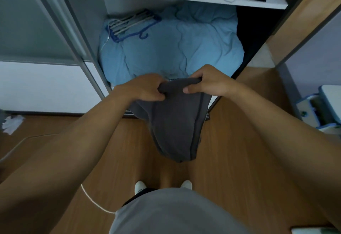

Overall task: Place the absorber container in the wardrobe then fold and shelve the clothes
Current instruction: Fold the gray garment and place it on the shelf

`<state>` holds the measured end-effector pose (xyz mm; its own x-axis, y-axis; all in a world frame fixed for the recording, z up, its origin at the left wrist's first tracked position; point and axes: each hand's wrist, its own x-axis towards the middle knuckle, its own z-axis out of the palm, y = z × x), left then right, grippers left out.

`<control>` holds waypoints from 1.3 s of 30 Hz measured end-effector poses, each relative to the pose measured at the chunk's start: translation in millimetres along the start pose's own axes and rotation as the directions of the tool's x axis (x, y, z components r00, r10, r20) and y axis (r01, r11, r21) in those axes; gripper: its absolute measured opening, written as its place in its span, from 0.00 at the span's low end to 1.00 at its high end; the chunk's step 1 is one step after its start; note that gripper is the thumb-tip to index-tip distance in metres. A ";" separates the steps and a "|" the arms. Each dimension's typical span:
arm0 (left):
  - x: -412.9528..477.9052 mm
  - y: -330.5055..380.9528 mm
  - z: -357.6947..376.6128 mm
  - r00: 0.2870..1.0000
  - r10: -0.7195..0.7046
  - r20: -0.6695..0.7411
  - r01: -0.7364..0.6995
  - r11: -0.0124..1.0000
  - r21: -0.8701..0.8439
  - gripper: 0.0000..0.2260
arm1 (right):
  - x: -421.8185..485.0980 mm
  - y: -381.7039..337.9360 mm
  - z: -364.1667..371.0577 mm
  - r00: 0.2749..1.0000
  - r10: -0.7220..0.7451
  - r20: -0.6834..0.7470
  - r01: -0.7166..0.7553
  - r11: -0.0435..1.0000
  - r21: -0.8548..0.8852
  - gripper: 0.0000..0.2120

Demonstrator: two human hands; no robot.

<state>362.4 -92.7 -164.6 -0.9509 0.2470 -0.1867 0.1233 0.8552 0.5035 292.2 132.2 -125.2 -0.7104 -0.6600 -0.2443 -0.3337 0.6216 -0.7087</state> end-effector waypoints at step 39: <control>-60.5 -46.0 68.1 0.828 -0.523 0.202 0.253 0.027 -0.967 0.23 | 1.2 -27.9 68.7 0.964 0.217 0.153 -0.176 0.092 0.980 0.21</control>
<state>433.6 -116.0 -233.9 -0.7945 -0.1503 -0.5884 -0.5121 -0.3549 0.7821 343.2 85.1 -151.1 -0.6624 -0.5661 -0.4907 0.7020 -0.2403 -0.6704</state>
